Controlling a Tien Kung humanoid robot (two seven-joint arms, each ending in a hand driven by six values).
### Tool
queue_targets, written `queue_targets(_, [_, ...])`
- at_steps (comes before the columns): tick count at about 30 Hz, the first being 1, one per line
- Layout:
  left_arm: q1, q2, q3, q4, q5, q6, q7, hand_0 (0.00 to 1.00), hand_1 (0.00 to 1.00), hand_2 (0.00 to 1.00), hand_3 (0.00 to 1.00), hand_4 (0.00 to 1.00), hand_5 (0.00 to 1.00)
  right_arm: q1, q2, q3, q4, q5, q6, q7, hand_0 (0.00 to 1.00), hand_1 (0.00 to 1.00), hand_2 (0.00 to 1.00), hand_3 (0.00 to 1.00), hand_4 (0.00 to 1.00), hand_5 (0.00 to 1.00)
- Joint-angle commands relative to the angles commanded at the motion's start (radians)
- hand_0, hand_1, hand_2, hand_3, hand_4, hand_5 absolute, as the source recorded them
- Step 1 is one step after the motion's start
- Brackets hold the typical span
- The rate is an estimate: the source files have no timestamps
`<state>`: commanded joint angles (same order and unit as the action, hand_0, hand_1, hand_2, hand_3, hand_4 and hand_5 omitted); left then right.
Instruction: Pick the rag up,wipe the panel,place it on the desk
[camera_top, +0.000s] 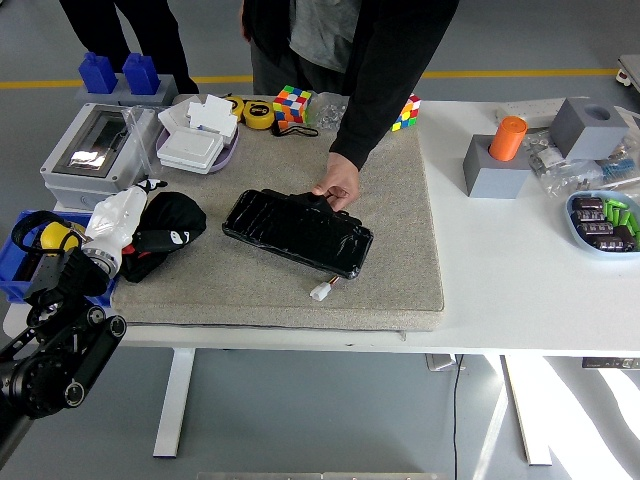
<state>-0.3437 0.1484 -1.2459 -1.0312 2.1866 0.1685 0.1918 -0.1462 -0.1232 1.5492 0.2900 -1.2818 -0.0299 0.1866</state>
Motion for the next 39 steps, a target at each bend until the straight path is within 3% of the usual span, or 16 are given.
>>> queue_targets(4, [-0.006, -0.002, 0.006, 0.009, 0.0, -0.001, 0.007, 0.746, 0.734, 0.755, 0.796, 0.998, 0.35, 0.0, 0.0, -0.001, 0.0, 0.0, 0.0, 0.0, 0.592, 0.605, 0.546, 0.535, 0.911, 0.372])
queue_targets(5, [-0.008, -0.003, 0.009, 0.013, -0.001, 0.002, 0.006, 0.515, 0.588, 0.647, 0.726, 0.996, 0.173, 0.001, 0.0, -0.002, 0.001, 0.001, 0.0, 0.0, 0.591, 0.605, 0.545, 0.534, 0.909, 0.372])
queue_targets(10, [-0.027, -0.01, 0.027, 0.041, -0.009, 0.033, -0.018, 0.515, 0.588, 0.647, 0.726, 0.996, 0.173, 0.003, 0.001, -0.004, 0.004, 0.004, 0.0, 0.0, 0.591, 0.605, 0.545, 0.534, 0.909, 0.372])
queue_targets(11, [-0.03, -0.011, 0.029, 0.045, -0.011, 0.035, -0.02, 0.378, 0.477, 0.558, 0.592, 0.85, 0.002, 0.003, 0.001, -0.004, 0.005, 0.004, 0.0, 0.0, 0.59, 0.605, 0.546, 0.534, 0.91, 0.371])
queue_targets(16, [-0.043, -0.017, 0.037, 0.069, -0.026, 0.071, -0.045, 0.378, 0.477, 0.558, 0.592, 0.85, 0.002, 0.004, 0.0, -0.005, 0.005, 0.004, -0.001, 0.0, 0.59, 0.605, 0.546, 0.534, 0.91, 0.371])
queue_targets(17, [-0.045, -0.017, 0.038, 0.072, -0.021, 0.071, -0.042, 0.31, 0.44, 0.52, 0.577, 0.708, 0.002, 0.004, 0.0, -0.005, 0.005, 0.003, -0.001, 0.0, 0.591, 0.605, 0.545, 0.534, 0.91, 0.371])
queue_targets(21, [-0.052, -0.017, 0.038, 0.081, -0.001, 0.073, -0.035, 0.31, 0.44, 0.52, 0.577, 0.708, 0.002, 0.005, 0.0, -0.007, 0.006, 0.004, -0.001, 0.0, 0.591, 0.605, 0.545, 0.534, 0.91, 0.371])
queue_targets(23, [-0.052, -0.014, 0.041, 0.081, -0.005, 0.082, -0.044, 0.282, 0.384, 0.492, 0.567, 0.708, 0.002, 0.005, 0.0, -0.004, 0.006, 0.002, -0.002, 0.001, 0.591, 0.605, 0.545, 0.534, 0.91, 0.371])
queue_targets(26, [-0.051, -0.012, 0.039, 0.075, -0.016, 0.1, -0.068, 0.282, 0.384, 0.492, 0.567, 0.708, 0.002, 0.005, 0.001, -0.002, 0.006, 0.002, -0.002, 0.002, 0.591, 0.605, 0.545, 0.534, 0.91, 0.371])
queue_targets(30, [-0.043, -0.006, 0.029, 0.046, -0.029, 0.12, -0.107, 0.274, 0.376, 0.488, 0.564, 0.703, 0.002, 0.004, 0.001, 0.0, 0.006, 0.002, -0.003, 0.004, 0.591, 0.605, 0.545, 0.534, 0.91, 0.371])
queue_targets(35, [-0.025, 0.011, 0.003, -0.039, -0.043, 0.137, -0.138, 0.274, 0.376, 0.484, 0.564, 0.713, 0.002, 0.003, 0.002, -0.002, 0.006, 0.003, -0.005, 0.009, 0.59, 0.603, 0.545, 0.535, 0.91, 0.371])
queue_targets(39, [-0.029, 0.023, 0.035, -0.112, -0.077, 0.144, -0.146, 0.274, 0.376, 0.484, 0.564, 0.713, 0.002, 0.002, 0.002, 0.002, 0.005, 0.001, -0.006, 0.012, 0.59, 0.603, 0.545, 0.535, 0.91, 0.371])
